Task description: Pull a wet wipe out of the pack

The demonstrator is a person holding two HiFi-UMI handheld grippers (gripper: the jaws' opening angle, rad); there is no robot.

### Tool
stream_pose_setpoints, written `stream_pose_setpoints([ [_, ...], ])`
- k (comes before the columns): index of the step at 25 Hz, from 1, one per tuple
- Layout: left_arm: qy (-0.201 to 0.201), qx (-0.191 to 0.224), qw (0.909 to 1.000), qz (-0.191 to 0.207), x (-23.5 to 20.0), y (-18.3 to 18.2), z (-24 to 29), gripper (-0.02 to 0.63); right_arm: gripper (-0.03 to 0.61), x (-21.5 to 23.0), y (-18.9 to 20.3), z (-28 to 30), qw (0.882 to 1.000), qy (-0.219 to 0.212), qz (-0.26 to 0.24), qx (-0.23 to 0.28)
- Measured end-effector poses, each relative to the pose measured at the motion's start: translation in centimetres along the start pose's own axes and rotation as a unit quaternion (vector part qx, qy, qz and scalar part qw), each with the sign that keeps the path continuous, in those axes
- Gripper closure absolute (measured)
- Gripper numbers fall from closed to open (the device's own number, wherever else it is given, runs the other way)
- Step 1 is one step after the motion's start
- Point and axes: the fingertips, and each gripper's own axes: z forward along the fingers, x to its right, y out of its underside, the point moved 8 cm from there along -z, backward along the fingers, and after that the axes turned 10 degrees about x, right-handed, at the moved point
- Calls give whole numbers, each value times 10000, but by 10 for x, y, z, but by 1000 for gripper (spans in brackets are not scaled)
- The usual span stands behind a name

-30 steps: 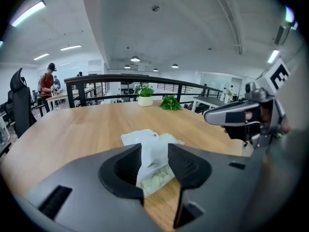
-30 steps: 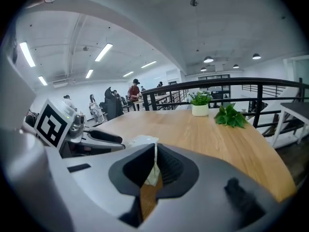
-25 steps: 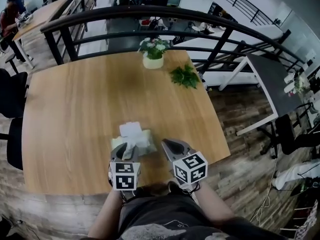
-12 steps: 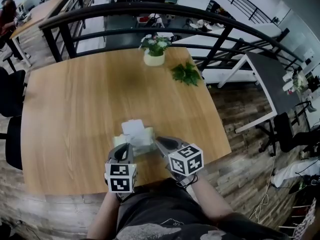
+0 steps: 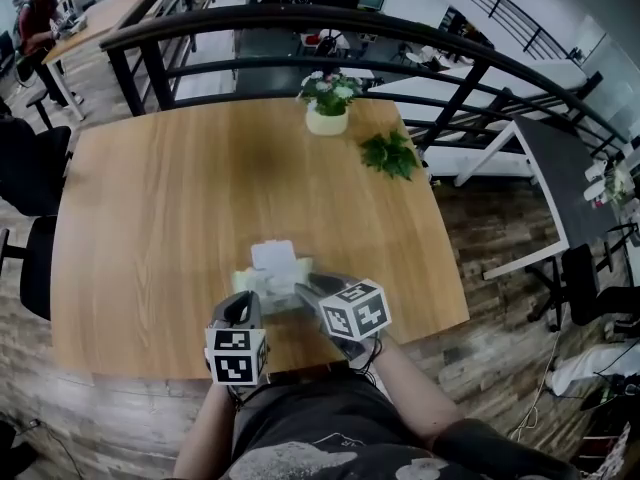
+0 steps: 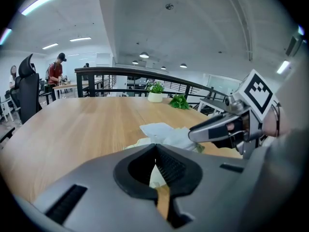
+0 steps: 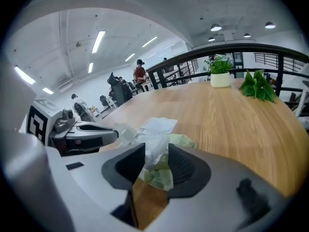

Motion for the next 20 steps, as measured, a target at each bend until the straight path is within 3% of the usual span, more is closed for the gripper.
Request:
stream_pose_setpoints([
  [4, -107, -30, 9999, -20, 0, -1, -2, 598, 443, -2, -5, 4, 9996, -131, -233, -72],
  [7, -144, -50, 9999, -14, 2, -3, -2, 598, 519, -2, -5, 4, 9990, -231, -372, -78],
  [9, -179, -54, 9998, -3, 3, -3, -1, 598, 536, -1, -4, 3, 9988, -291, -376, -94],
  [20, -433, -98, 9990, -28, 7, -1, -3, 598, 551, 17, -2, -11, 9987, -200, -433, -157],
])
